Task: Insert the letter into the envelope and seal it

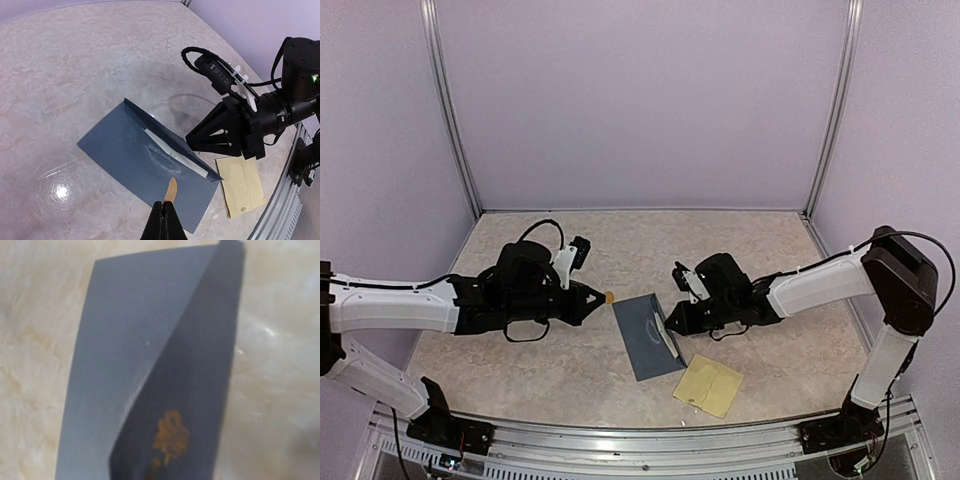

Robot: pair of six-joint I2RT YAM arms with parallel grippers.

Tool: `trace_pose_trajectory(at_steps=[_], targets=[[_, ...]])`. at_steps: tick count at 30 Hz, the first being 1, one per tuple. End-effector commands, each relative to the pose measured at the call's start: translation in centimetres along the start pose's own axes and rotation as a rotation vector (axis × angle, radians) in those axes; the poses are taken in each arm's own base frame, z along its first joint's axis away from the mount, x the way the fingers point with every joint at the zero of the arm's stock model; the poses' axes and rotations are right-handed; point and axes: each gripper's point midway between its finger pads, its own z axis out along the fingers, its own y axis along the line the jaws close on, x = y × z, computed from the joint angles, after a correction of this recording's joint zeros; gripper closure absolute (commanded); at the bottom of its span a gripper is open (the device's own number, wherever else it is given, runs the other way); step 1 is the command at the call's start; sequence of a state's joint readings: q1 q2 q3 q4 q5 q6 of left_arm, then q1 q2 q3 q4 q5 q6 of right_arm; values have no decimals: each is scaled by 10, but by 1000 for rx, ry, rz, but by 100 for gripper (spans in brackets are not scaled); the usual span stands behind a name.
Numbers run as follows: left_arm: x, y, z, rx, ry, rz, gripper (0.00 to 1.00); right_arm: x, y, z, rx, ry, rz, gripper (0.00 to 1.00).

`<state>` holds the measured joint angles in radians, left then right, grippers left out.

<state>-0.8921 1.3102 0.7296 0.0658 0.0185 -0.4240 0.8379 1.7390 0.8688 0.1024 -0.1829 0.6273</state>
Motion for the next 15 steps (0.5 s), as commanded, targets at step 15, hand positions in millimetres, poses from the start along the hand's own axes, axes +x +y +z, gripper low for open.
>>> trace_pose_trajectory(at_steps=[15], targets=[[14,-4,35,10,37,46,100,51,-3,45,-8,174,-11,96]])
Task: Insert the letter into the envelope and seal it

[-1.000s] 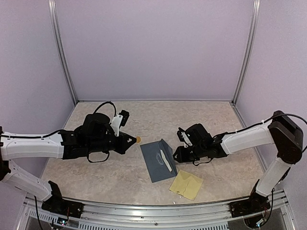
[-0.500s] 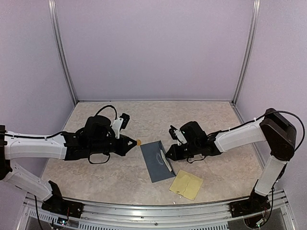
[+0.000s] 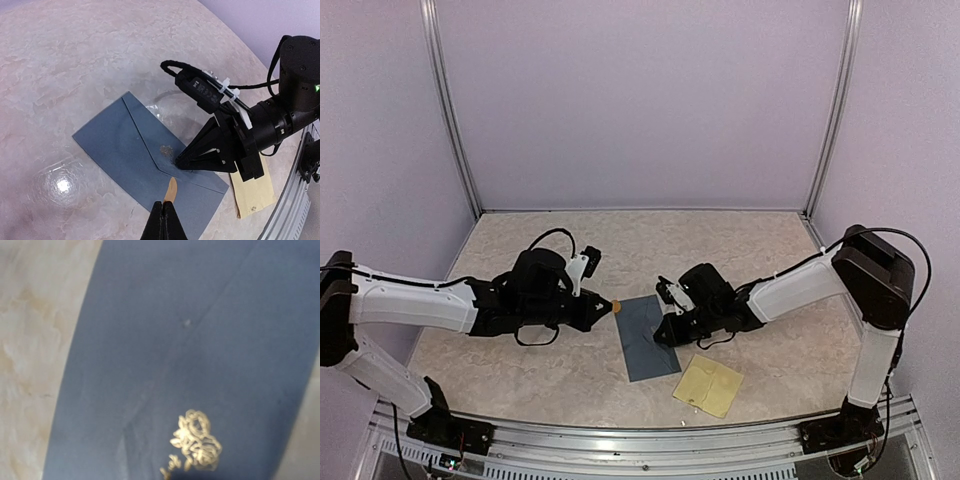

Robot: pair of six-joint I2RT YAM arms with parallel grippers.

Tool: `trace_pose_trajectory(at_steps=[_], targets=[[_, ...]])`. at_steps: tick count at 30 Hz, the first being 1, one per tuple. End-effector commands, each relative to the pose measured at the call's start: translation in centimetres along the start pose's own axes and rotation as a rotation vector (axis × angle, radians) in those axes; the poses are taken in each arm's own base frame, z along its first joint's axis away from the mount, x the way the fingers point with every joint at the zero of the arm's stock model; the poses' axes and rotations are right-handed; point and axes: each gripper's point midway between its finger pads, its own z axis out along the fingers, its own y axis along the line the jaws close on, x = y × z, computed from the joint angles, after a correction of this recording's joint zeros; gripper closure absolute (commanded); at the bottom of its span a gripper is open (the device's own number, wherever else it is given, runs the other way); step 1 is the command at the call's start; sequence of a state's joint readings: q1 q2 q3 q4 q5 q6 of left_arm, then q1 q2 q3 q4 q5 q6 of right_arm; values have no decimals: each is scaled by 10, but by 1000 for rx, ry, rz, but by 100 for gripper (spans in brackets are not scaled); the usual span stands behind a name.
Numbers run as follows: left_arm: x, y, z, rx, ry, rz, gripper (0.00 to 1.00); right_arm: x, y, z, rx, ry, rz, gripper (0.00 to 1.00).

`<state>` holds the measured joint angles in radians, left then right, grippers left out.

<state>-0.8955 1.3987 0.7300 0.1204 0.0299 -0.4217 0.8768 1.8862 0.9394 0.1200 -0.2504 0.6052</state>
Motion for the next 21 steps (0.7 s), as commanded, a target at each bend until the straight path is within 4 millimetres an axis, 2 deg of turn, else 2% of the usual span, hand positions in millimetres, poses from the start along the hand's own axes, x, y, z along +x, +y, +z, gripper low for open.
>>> trace_pose_trajectory(at_steps=[1,5,14,21], targets=[[-1,-7,18,0,3,55,100,27,-15,11,41,70,35,97],[11,2,40,-57,41,96,100,32,-19,10,50,73,48,96],[30,1,81,-106,111,163,100,33,-18,8,38,72,49,96],[39,15,94,-192,137,200,100,31,-15,8,27,66,45,96]])
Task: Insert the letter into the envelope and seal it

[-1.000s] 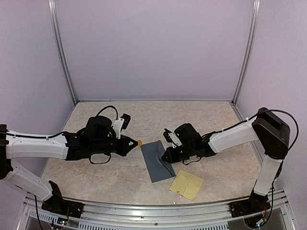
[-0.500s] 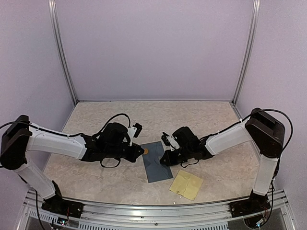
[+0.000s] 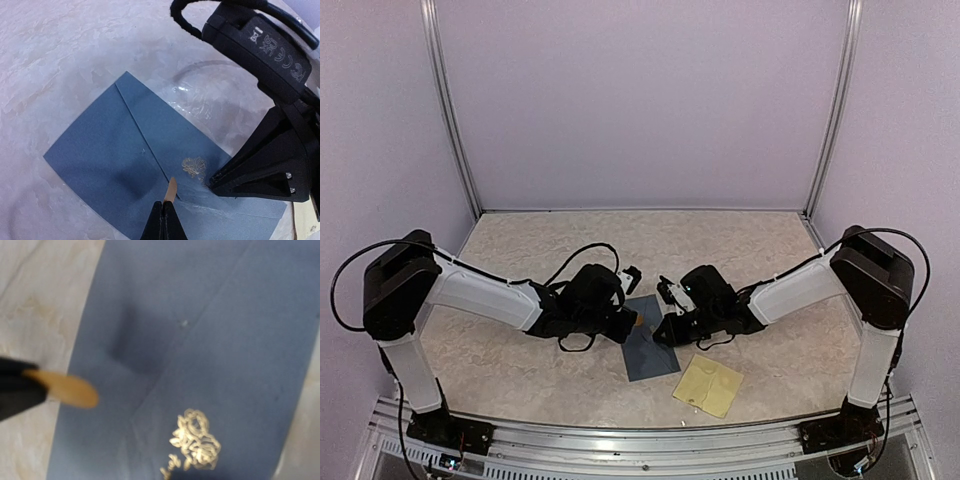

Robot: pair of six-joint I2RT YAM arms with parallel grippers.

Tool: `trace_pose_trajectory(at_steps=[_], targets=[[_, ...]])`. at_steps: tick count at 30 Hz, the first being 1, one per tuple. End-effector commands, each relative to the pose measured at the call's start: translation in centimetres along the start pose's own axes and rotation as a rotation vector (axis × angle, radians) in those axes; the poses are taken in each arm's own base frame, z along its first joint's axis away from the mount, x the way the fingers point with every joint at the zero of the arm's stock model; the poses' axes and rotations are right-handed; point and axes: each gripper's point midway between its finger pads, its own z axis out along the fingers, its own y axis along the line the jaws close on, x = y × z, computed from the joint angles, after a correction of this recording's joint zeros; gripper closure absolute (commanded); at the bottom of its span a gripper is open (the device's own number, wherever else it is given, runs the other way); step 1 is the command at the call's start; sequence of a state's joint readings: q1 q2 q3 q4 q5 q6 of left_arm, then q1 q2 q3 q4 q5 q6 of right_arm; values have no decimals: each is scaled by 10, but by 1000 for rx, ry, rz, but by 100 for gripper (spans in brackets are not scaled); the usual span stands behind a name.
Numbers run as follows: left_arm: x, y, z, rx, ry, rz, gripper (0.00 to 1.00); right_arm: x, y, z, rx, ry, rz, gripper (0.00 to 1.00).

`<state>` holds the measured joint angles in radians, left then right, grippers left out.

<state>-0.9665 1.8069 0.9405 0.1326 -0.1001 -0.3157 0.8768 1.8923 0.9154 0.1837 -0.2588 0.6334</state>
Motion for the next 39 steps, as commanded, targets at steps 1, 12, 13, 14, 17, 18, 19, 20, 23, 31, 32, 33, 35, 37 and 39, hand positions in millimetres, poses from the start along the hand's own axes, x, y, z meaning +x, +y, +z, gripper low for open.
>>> trace_pose_trajectory(at_steps=[1,12,13,14,17,18,19,20,23,31,32,33,35,37,39], targets=[[-2,6,6,-70,-3,47,100,32,-17,5,52,89,25,96],[17,4,20,-120,50,114,100,31,-15,7,41,88,27,96],[18,4,21,-123,53,116,100,31,-15,7,39,89,27,96],[18,4,21,-124,55,118,100,31,-15,7,39,90,27,96],[19,3,23,-125,57,126,100,31,-15,7,39,90,27,96],[19,3,23,-124,60,128,100,32,-15,7,39,91,28,96],[20,2,24,-123,61,130,100,31,-15,7,38,90,26,96],[20,1,24,-119,63,133,100,31,-16,7,39,91,27,96],[22,-3,25,-112,69,144,100,32,-15,8,39,92,28,96],[27,-7,27,-118,84,163,100,33,-16,8,39,94,30,96],[28,-6,27,-127,84,162,100,33,-16,8,39,95,30,96],[27,-4,26,-136,82,161,100,32,-16,8,39,93,29,96],[24,0,24,-165,71,155,100,32,-15,8,37,93,30,96],[19,4,20,-191,57,147,100,31,-15,7,37,91,28,96],[11,7,12,-212,29,142,100,31,-15,7,38,90,28,96]])
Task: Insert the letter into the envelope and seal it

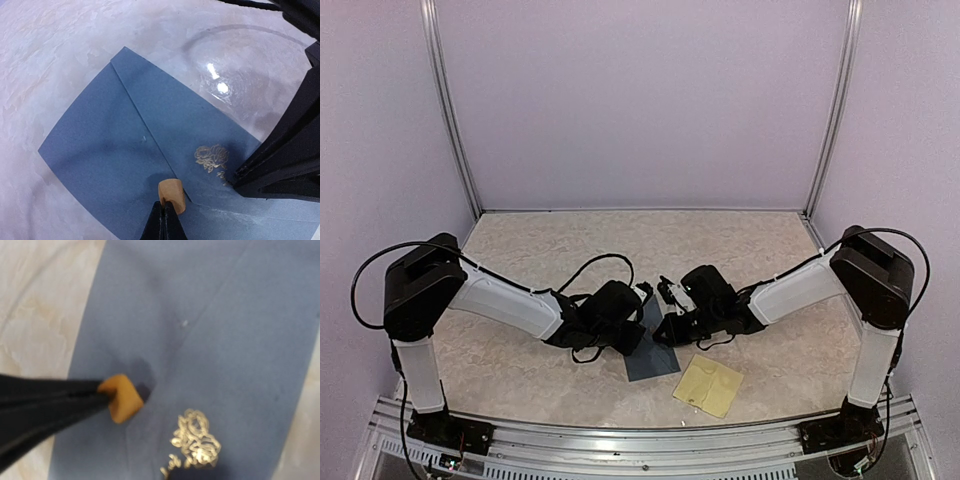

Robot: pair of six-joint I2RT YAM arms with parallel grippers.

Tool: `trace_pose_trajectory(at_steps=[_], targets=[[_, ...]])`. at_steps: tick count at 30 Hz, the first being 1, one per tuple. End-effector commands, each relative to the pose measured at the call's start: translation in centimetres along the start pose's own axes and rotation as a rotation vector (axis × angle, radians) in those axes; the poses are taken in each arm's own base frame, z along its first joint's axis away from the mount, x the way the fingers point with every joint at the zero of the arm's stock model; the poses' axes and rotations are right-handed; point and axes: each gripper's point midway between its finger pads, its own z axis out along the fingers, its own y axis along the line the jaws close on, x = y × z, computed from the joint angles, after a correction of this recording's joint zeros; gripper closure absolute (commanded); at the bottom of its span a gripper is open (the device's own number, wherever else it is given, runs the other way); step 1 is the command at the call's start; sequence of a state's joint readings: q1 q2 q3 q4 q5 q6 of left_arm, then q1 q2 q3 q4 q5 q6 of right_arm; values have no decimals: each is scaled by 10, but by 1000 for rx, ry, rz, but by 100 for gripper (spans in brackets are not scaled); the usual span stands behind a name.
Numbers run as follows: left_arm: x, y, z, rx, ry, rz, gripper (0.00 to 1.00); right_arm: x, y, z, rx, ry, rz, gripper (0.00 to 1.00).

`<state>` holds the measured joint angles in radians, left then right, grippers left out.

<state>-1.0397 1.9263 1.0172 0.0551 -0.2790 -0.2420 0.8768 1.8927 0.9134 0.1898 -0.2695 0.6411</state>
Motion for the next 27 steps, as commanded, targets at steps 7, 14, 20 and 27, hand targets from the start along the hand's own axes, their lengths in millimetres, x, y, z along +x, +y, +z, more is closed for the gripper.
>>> trace_pose_trajectory(at_steps=[7,14,20,27], targets=[[-26,14,-19,-86,-65,1,100,31,-17,7,46,89,22,96],[-17,5,-11,-73,-35,41,100,31,-17,6,48,88,23,96],[-13,-6,-5,-58,-13,81,100,29,-16,6,45,85,21,96],[-1,-4,1,-74,32,95,100,30,-15,5,44,85,21,96]])
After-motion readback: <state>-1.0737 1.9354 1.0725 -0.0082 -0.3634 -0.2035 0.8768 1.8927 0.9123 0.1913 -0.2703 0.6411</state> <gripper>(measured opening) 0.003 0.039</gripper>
